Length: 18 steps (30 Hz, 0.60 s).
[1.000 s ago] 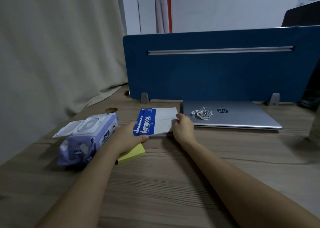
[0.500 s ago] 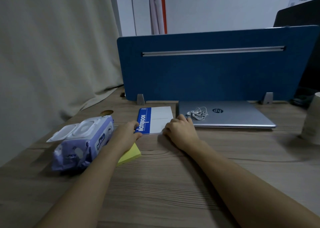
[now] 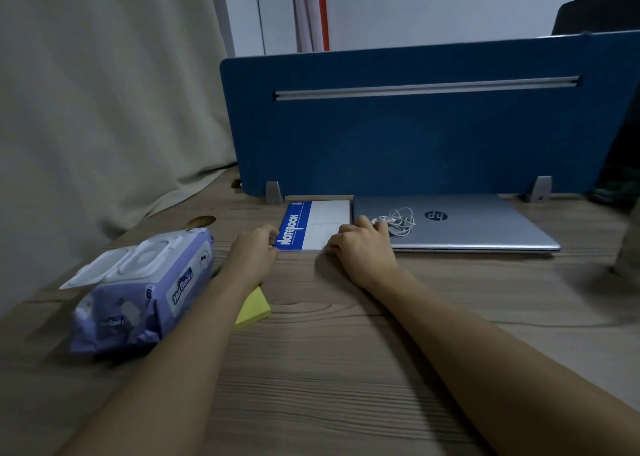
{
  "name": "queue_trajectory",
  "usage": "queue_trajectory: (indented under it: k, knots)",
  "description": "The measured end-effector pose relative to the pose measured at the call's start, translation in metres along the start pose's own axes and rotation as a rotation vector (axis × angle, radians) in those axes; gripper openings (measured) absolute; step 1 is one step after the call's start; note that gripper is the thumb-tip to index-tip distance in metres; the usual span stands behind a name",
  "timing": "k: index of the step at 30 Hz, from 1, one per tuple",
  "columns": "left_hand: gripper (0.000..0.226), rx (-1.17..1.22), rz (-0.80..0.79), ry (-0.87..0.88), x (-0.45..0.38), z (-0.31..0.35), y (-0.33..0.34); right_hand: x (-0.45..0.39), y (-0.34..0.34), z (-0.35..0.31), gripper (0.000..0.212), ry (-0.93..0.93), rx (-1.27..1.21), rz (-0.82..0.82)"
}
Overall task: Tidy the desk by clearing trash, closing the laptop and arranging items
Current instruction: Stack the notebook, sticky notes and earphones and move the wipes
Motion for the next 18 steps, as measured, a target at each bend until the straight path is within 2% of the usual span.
queue_trajectory:
  k: [5, 10, 12, 15, 18]
  knots:
    - [0.034, -0.015, -0.017, 0.028, -0.001, 0.002, 0.0, 0.001, -0.001, 0.0, 0.028, 0.008, 0.0, 0.009]
    - [0.029, -0.05, 0.032, 0.096, 0.011, 0.014, -0.016, 0.013, -0.009, 0.0, 0.025, -0.014, 0.021, 0.053]
    - [0.032, 0.007, -0.021, 0.105, 0.022, 0.014, -0.023, 0.02, -0.011, 0.0, 0.027, -0.016, 0.029, 0.037]
    - [0.051, 0.127, -0.167, 0.028, 0.05, 0.009, -0.031, 0.032, -0.017, 0.004, 0.028, -0.003, 0.027, 0.005]
    - [0.08, 0.071, -0.308, -0.065, 0.077, 0.003, -0.043, 0.047, -0.025, 0.007, 0.03, 0.007, 0.024, -0.026]
Point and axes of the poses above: each hand's wrist, its own x-axis away from the middle knuckle, its own y-axis out of the palm, z = x × y, the point moved 6 cm from there along -x, towards the middle knuckle, and after that the axes turned 14 degrees about y, right-handed, at the moved point
